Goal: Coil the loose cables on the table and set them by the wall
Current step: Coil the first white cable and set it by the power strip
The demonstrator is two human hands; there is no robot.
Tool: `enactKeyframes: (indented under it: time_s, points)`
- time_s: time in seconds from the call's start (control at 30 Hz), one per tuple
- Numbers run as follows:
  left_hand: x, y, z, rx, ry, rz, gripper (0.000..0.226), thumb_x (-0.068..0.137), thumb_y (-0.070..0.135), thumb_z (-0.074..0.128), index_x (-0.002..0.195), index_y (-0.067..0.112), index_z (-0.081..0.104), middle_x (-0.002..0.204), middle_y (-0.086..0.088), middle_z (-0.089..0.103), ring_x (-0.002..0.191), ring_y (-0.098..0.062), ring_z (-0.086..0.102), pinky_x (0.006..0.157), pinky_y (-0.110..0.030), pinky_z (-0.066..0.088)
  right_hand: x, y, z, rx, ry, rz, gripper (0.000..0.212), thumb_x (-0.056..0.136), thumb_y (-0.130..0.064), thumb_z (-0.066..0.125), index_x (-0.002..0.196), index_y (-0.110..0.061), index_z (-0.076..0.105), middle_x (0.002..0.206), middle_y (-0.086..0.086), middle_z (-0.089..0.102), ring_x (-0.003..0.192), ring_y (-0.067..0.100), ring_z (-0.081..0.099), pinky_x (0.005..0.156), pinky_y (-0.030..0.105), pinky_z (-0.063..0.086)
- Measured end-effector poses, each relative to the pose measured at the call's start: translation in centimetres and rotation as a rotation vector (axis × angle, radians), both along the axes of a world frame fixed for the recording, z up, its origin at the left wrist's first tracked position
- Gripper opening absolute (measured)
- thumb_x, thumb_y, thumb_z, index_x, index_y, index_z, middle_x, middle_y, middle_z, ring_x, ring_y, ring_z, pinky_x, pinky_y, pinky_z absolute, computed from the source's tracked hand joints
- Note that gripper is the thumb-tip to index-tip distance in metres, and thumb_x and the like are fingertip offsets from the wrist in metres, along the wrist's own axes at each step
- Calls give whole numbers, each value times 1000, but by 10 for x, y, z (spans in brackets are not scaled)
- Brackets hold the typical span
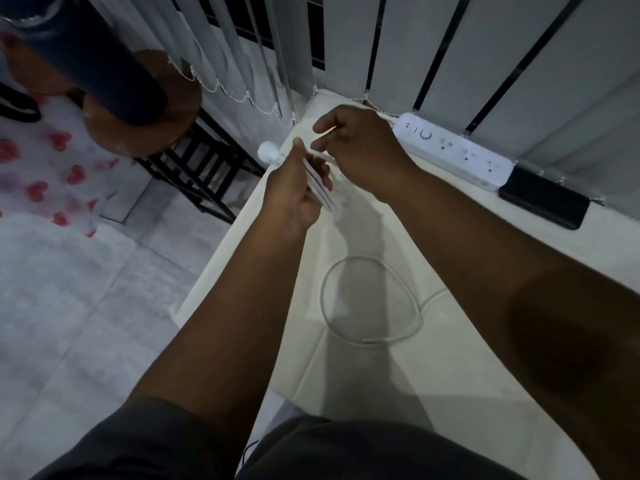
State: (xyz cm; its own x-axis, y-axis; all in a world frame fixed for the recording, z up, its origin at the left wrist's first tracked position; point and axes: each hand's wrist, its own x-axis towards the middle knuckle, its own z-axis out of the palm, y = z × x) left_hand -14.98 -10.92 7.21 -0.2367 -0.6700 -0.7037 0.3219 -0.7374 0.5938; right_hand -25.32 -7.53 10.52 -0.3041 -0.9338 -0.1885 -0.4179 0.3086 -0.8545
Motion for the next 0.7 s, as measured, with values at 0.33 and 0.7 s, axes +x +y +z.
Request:
enactKeyframes:
  time_s: [0.33,0.7]
  points:
    - [-23,-3,8,91,46,131,22,99,17,50,94,-2,59,83,-14,63,79,-26,64,75,-36,52,4,63,-45,-307,322,7,57,84,-22,65,138,-15,47,130,3,59,113,24,55,94,32,48]
    - [-30,-13,13,202,247,104,26,102,21,44,83,5,52,86,-8,54,94,-21,63,101,-33,44,-31,57,-73,-151,501,35,30,93,-18,59,117,-2,53,110,16,59,87,37,61,71,44,51]
